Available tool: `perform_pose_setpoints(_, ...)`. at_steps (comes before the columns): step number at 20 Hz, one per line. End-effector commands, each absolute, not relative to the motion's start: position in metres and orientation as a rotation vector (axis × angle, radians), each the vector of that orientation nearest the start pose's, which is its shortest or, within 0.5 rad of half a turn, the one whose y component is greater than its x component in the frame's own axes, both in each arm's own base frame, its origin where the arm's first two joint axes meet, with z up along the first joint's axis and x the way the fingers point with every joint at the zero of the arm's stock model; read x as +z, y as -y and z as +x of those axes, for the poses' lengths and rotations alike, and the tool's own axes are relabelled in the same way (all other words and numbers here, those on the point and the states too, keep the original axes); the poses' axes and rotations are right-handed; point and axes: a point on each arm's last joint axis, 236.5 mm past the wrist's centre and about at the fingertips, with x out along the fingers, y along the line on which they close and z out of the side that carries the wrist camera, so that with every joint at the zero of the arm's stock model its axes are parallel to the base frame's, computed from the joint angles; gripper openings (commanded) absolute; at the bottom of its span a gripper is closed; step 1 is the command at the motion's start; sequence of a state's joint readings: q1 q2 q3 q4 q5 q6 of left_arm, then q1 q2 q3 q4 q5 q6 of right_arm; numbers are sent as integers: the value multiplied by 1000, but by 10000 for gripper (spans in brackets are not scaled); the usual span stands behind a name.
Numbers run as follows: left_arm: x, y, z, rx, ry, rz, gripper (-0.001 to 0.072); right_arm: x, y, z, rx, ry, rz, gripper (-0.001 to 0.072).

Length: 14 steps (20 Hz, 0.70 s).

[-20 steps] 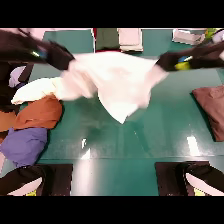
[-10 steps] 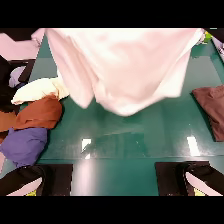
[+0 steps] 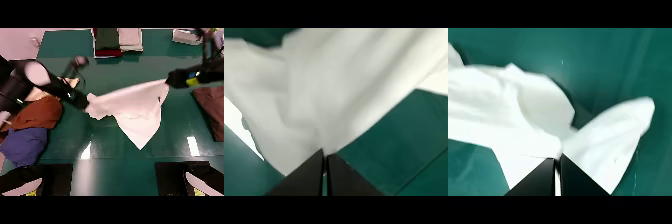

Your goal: Fold the shirts.

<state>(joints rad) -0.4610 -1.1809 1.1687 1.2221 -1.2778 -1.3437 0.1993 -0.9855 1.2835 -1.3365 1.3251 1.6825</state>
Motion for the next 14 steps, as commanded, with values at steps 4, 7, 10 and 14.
perform_pose_setpoints(4,-34,216,199,-815,-1546,267,314,88,-115,300,258,-1178,195,15)
perform_pose_setpoints(7,-5,223,226,-812,-1447,301,631,89,-115,302,255,-1172,202,15)
perform_pose_setpoints(10,50,221,289,-709,-1217,379,631,89,-116,302,259,-1170,209,16)
perform_pose_setpoints(14,80,191,368,-517,-1070,246,632,89,-116,302,259,-1170,209,16)
